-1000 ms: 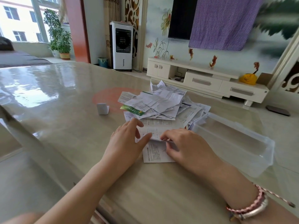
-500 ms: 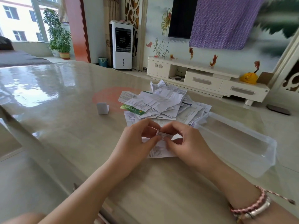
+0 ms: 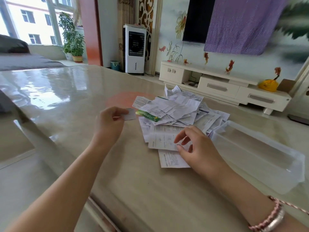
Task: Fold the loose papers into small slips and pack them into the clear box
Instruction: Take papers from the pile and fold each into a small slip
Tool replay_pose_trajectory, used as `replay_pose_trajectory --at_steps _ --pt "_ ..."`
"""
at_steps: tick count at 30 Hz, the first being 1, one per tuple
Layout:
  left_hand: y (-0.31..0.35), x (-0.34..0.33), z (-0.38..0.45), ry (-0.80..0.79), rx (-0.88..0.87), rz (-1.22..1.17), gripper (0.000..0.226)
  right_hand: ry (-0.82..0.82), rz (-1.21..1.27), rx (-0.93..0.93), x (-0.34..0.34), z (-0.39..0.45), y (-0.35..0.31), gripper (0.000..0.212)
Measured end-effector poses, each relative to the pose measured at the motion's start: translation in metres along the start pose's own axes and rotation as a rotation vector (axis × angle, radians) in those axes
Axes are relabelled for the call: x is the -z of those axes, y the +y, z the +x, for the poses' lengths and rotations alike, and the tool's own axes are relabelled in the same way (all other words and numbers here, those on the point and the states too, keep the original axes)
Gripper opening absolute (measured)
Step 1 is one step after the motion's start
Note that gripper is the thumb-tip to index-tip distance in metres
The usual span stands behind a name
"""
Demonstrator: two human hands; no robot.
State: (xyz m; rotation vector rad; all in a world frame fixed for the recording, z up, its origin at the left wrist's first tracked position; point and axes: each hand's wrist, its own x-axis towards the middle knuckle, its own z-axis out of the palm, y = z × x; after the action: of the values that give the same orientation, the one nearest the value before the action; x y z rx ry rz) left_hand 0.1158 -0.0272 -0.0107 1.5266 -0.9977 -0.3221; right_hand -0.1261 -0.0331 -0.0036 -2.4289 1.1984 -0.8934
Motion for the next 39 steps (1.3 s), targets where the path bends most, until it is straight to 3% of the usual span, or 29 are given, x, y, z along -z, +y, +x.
replay_pose_trajectory --at_steps 6,14,20,25,31,34,39 --pt "-0.016 0.008 0.019 0.012 0.117 -0.017 0.033 -0.061 -0.072 0.039 -0.009 0.003 -0.006 0.01" --pt "-0.024 -0.009 0.032 -0.114 0.044 0.537 0.022 -0.095 -0.141 0.027 0.001 0.01 -0.012 0.01" --pt "-0.022 -0.011 0.028 -0.162 0.039 0.692 0.025 -0.139 -0.259 -0.023 0.005 0.033 -0.018 0.022" --pt "-0.012 -0.005 0.016 -0.168 0.02 0.638 0.035 -0.164 -0.293 -0.161 -0.001 0.069 -0.007 0.038" --pt "0.0 -0.003 0.0 -0.207 -0.016 0.587 0.048 -0.395 -0.433 -0.281 -0.017 0.078 0.009 0.05" --pt "0.004 -0.008 -0.01 -0.23 -0.073 0.515 0.049 -0.393 -0.473 -0.217 -0.018 0.074 0.011 0.051" --pt "0.01 -0.015 -0.029 -0.267 -0.173 0.445 0.051 -0.201 -0.334 0.022 0.002 0.042 -0.001 0.042"
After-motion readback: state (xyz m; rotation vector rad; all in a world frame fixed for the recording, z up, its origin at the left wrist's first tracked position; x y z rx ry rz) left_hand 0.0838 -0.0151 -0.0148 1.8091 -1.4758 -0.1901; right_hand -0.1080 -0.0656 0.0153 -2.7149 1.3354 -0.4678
